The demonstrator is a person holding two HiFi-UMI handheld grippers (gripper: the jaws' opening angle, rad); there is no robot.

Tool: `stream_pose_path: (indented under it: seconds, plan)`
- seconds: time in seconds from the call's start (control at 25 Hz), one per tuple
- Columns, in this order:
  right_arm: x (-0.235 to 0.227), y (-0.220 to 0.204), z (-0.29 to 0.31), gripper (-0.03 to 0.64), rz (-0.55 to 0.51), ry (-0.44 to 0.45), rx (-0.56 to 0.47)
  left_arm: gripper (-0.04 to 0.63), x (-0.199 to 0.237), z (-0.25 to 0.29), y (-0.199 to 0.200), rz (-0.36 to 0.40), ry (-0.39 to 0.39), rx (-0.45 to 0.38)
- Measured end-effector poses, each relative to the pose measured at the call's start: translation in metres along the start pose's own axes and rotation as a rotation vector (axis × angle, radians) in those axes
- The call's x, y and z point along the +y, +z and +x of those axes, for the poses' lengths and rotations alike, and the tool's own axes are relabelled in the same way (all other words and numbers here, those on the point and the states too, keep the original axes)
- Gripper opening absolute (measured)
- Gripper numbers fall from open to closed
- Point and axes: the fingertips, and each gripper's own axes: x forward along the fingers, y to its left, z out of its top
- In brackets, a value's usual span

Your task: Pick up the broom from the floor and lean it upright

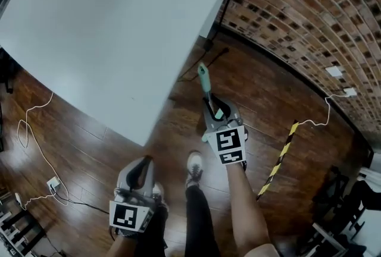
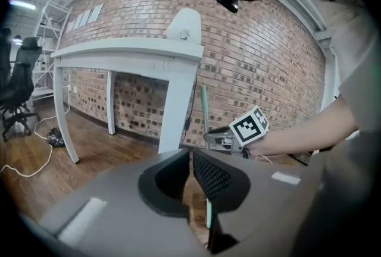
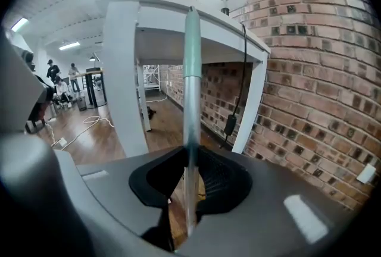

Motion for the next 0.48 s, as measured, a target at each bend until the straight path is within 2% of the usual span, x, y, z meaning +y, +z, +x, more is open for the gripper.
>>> stream_pose_path:
  seconds: [0.28, 0.48]
  plan:
    - [-0.016, 0.022, 0.030, 0.089, 0.049, 0.008, -0.014, 0.020, 0.006, 0.020, -0.002, 0.048, 0.021, -0.026]
    - [-0.019, 0.026, 0.048, 0.092, 0.040, 0.019, -0.008, 0.020, -0.004, 0.030, -0.006, -0.015, -0.009, 0.009]
